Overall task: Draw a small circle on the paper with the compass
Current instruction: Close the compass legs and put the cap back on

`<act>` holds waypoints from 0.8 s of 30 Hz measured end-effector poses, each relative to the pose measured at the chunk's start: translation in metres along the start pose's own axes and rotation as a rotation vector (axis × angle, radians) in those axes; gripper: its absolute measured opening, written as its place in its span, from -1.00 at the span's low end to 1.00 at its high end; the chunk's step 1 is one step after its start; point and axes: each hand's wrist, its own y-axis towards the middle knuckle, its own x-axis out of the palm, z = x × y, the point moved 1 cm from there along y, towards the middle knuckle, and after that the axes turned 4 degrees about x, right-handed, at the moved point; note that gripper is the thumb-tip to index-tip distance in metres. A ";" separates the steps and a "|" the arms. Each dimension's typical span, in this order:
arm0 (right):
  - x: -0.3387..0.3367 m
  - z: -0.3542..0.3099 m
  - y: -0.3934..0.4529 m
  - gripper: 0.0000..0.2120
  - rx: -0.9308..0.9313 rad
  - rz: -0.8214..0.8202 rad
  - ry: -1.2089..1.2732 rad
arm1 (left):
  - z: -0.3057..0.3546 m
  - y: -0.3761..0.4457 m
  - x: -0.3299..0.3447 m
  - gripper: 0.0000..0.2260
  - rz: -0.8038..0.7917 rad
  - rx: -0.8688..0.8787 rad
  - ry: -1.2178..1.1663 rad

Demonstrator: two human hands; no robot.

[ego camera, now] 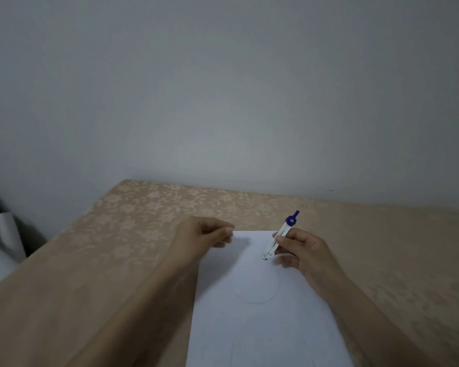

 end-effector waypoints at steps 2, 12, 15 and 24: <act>-0.001 0.000 0.001 -0.91 -0.008 -0.010 0.032 | -0.006 0.002 -0.033 -0.86 0.136 0.015 0.249; -0.002 0.001 0.001 -0.89 -0.025 -0.023 0.056 | -0.026 0.001 -0.072 -0.86 -0.033 -0.020 0.566; -0.001 0.000 0.001 -0.88 -0.027 -0.017 0.048 | -0.027 0.000 -0.071 -0.80 -0.060 0.000 0.563; -0.003 0.003 0.001 -0.87 -0.043 -0.016 0.035 | -0.030 -0.001 -0.065 -0.84 -0.031 0.074 0.571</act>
